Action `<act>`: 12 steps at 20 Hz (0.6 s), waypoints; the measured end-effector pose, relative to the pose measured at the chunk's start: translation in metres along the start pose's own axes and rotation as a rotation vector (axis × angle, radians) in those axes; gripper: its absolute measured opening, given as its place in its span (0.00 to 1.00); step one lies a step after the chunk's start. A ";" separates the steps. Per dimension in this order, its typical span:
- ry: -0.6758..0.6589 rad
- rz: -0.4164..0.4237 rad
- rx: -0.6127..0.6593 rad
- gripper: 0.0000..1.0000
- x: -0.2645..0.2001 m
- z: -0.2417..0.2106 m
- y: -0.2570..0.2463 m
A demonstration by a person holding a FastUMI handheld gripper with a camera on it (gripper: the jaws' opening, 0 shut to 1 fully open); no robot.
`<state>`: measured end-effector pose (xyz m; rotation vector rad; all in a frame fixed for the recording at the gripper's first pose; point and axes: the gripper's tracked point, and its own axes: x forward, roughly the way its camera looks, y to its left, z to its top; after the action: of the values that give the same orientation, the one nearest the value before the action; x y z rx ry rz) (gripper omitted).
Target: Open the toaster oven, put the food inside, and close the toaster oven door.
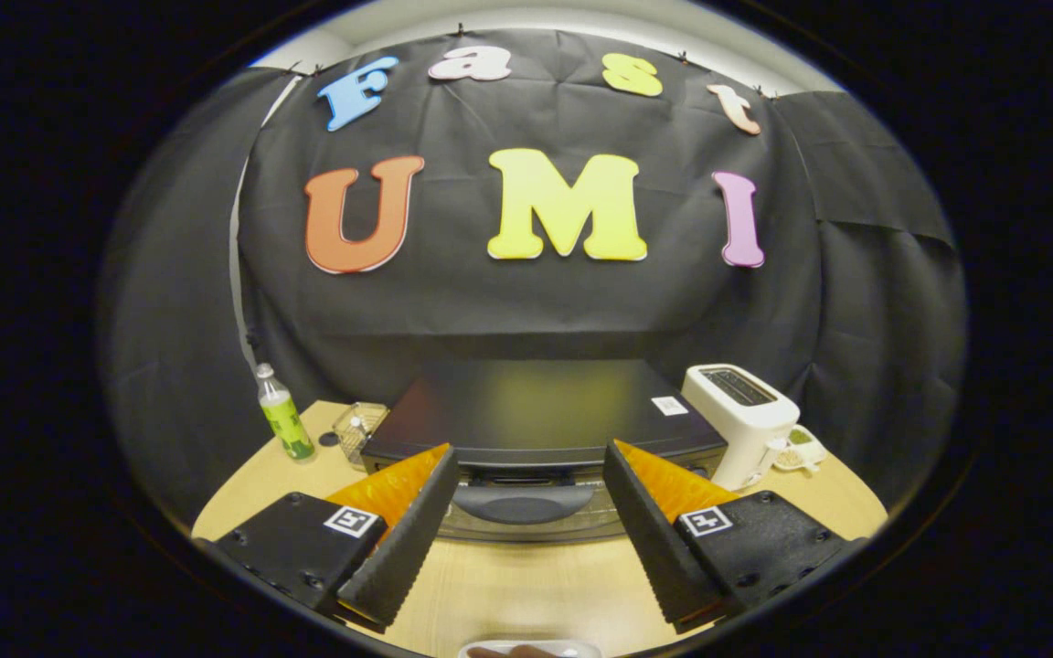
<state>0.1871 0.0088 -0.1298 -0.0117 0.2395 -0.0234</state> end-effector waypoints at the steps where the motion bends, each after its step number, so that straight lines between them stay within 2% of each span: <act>1: 0.031 -0.003 0.007 1.00 0.005 -0.007 -0.001; 5: 0.051 -0.018 -0.021 1.00 0.027 -0.013 -0.002; 8: 0.049 0.007 -0.017 1.00 0.037 -0.016 0.007; 10: 0.062 -0.024 -0.034 1.00 0.045 -0.021 0.000; 12: 0.056 -0.017 -0.027 1.00 0.050 -0.020 0.001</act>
<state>0.2306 0.0081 -0.1605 -0.0405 0.2952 -0.0378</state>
